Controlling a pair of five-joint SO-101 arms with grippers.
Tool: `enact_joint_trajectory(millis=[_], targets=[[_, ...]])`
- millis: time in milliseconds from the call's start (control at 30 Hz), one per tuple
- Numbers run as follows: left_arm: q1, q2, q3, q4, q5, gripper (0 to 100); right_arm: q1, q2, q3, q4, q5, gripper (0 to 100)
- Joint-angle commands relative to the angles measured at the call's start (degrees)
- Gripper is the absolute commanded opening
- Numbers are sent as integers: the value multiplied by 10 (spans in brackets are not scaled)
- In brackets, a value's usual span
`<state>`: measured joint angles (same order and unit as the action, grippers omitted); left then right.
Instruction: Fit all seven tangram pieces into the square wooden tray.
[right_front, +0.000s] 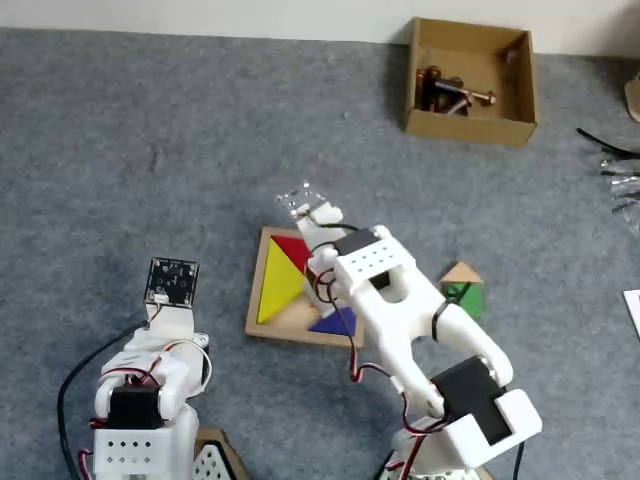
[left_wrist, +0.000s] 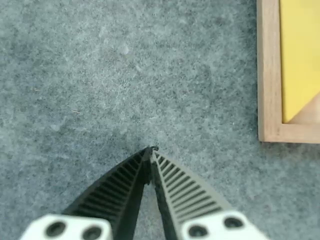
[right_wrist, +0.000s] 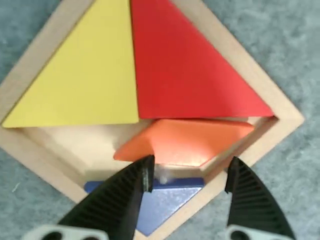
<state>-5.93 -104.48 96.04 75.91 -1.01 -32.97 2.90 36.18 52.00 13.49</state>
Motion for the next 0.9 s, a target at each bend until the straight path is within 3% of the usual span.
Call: enact_joint_trajectory(millis=[0,267,867], targets=[[7,-6,10,2,1,5,-22,24,0,10,10,230],[7,-6,10,2,1,5,-73,24,-1,52,11,230],[7,-6,10,2,1,5,-62,-149,5,55,11,230]])
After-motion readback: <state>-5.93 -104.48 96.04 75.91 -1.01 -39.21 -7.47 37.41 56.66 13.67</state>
